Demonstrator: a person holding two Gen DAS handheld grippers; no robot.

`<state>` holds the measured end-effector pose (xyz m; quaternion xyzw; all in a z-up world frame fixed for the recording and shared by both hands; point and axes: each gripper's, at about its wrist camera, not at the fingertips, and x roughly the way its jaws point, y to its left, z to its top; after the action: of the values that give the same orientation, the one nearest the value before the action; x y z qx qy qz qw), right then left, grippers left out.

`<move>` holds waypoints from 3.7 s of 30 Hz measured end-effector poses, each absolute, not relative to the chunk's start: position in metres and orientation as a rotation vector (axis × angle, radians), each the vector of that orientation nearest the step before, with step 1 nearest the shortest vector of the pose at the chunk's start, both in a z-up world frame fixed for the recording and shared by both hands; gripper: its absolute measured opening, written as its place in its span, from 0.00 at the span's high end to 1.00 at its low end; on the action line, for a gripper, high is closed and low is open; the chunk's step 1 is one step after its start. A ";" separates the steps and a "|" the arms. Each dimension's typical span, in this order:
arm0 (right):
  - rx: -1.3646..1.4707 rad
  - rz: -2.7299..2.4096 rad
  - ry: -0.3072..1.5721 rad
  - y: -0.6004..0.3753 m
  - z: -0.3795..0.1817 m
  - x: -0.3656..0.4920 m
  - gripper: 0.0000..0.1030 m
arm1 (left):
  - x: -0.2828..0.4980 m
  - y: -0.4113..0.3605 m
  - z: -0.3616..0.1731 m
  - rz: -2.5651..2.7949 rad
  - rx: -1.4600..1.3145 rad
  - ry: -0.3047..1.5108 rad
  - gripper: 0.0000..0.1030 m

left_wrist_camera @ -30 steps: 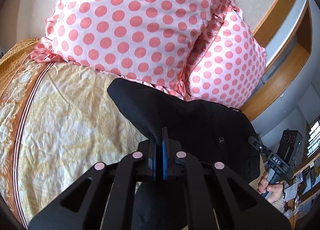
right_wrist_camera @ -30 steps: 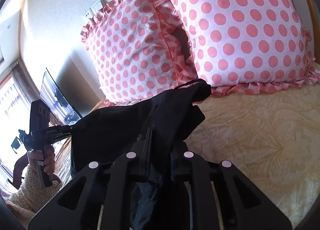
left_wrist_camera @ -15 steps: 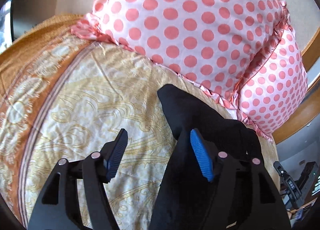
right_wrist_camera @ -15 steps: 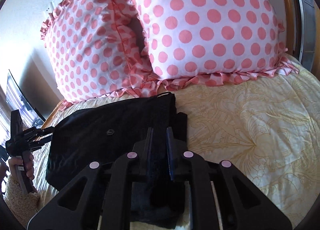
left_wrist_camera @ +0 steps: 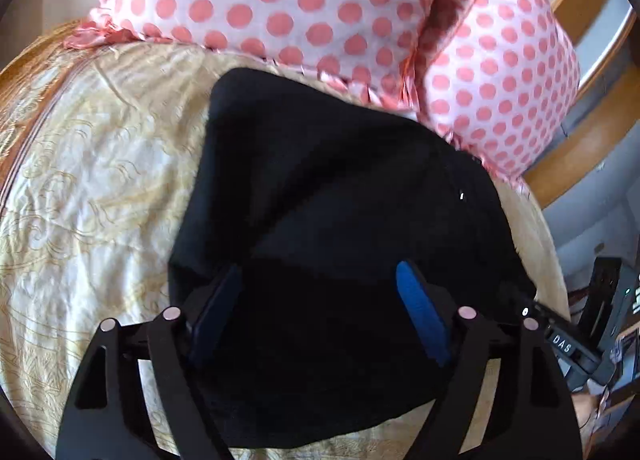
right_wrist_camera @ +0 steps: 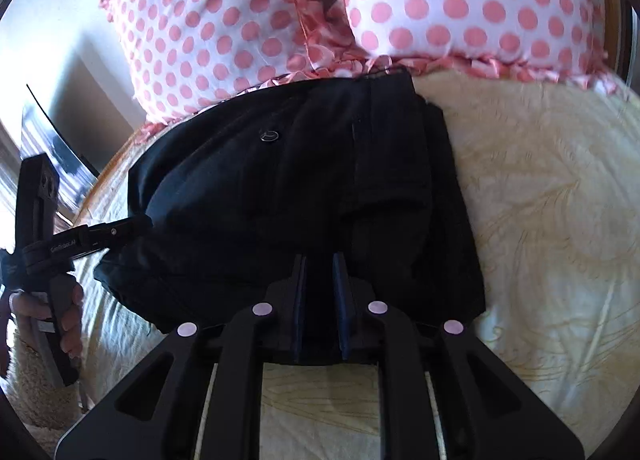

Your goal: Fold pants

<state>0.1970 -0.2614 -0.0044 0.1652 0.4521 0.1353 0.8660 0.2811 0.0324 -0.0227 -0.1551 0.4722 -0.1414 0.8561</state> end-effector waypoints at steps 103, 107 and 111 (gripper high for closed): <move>-0.057 -0.077 0.638 -0.177 0.000 0.035 0.01 | 0.074 0.014 -0.036 -0.047 0.085 0.754 0.02; -0.058 -0.077 0.639 -0.177 -0.001 0.036 0.01 | 0.075 0.014 -0.038 -0.048 0.079 0.761 0.02; -0.057 -0.077 0.639 -0.177 -0.001 0.036 0.01 | 0.076 0.014 -0.039 -0.050 0.081 0.768 0.02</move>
<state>0.0358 -0.1771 -0.0010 -0.0280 0.3140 -0.0378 0.9483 0.0762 0.0144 -0.0386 0.0393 0.3744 -0.0245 0.9261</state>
